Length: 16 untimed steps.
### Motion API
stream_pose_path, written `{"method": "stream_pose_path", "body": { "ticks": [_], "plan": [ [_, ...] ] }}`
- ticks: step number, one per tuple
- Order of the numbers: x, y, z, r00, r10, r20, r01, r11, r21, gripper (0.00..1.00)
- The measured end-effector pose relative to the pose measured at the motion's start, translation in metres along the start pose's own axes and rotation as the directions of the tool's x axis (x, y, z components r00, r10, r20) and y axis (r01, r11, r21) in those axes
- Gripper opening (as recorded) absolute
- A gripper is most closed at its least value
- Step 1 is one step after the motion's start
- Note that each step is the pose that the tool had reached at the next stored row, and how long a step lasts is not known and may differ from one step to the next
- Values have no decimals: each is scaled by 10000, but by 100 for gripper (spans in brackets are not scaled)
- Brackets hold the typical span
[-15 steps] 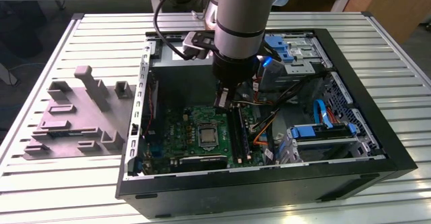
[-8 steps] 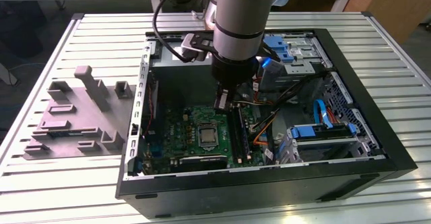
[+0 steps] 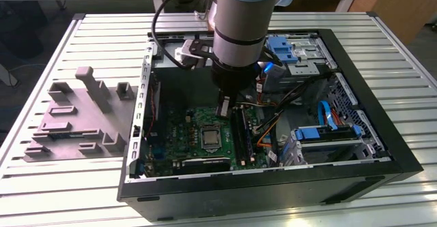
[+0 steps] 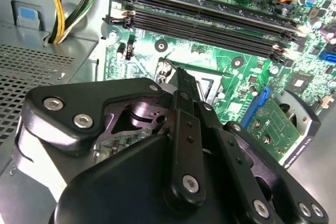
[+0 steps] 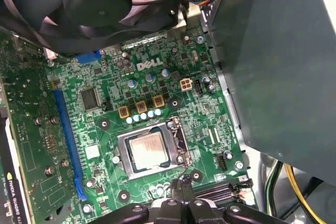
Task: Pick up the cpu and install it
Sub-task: 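Install the first cpu locking lever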
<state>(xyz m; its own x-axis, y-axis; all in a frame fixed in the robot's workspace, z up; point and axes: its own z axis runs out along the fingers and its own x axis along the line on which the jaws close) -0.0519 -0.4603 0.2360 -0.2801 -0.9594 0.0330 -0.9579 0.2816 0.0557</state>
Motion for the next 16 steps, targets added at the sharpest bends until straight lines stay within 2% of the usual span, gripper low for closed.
{"method": "stream_pose_path", "body": {
  "ticks": [1, 4, 9, 16],
  "plan": [
    [1, -1, 1, 10000, -56, 17, 56, 10000, 1, 11],
    [2, -2, 3, 9993, -384, 4, 384, 9993, 24, 11],
    [4, -2, 8, 9942, -1075, -34, 1075, 9942, 54, 11],
    [5, -2, 9, 9938, -1115, -35, 1116, 9937, 57, 11]
  ]
}}
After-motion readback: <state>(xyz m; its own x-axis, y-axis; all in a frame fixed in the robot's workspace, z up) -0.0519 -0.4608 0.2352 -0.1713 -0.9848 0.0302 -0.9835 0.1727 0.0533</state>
